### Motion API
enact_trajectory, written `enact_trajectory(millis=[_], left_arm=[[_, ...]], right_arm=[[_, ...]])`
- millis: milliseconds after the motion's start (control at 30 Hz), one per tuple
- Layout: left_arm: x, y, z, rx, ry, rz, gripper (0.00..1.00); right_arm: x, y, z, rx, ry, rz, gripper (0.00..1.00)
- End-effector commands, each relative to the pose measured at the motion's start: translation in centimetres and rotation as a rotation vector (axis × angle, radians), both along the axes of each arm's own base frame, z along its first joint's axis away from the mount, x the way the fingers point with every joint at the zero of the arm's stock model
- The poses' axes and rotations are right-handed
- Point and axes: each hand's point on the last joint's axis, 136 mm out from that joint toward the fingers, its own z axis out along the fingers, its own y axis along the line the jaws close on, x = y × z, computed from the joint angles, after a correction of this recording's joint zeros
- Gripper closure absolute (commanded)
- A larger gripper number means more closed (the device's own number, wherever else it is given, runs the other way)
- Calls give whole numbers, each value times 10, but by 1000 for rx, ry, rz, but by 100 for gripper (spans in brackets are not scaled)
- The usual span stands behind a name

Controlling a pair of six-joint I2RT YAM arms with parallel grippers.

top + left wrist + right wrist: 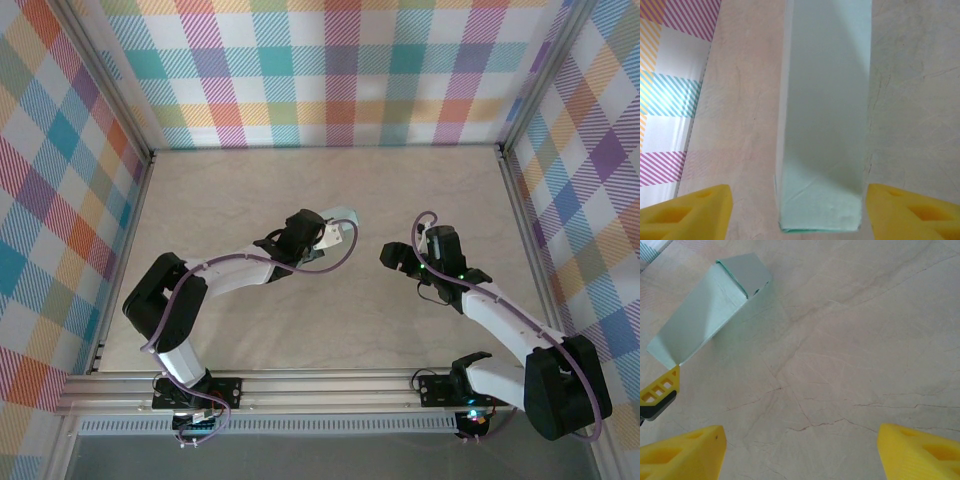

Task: Fold the paper box

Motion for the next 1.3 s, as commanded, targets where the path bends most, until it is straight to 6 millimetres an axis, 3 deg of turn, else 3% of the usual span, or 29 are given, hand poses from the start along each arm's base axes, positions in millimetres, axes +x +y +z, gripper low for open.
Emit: enact_trajectory(millis=[0,200,300,367,500,633,833,1000,1200,1267], left_arm=[[3,5,-7,2,14,23,25],[-4,-1,-4,-64,70,19,10],[-3,-3,16,-244,77,52,0],[-1,4,35,-411,90,102,0],[3,36,62,-653,74,229,0],[5,91,65,-782,47,423,0],[-13,174,53,-862,-73,679,0],[-22,233,28,-876,-147,858,0],[-12,237,13,-964,-223,768,0],[-8,241,2,-981,-218,772,0]], right_arm=[[5,1,8,15,-23,-1,21],[3,-1,8,11,-25,-6,21],[3,-2,9,8,-33,-6,21],[4,-4,9,-5,-43,-6,20],[14,-15,16,-89,-119,-10,9],[32,-38,25,-258,-228,-43,3],[63,-82,35,-577,-390,-143,0],[79,-107,26,-653,-453,-191,0],[89,-139,-4,-588,-432,-249,0],[94,-140,1,-560,-459,-233,0]])
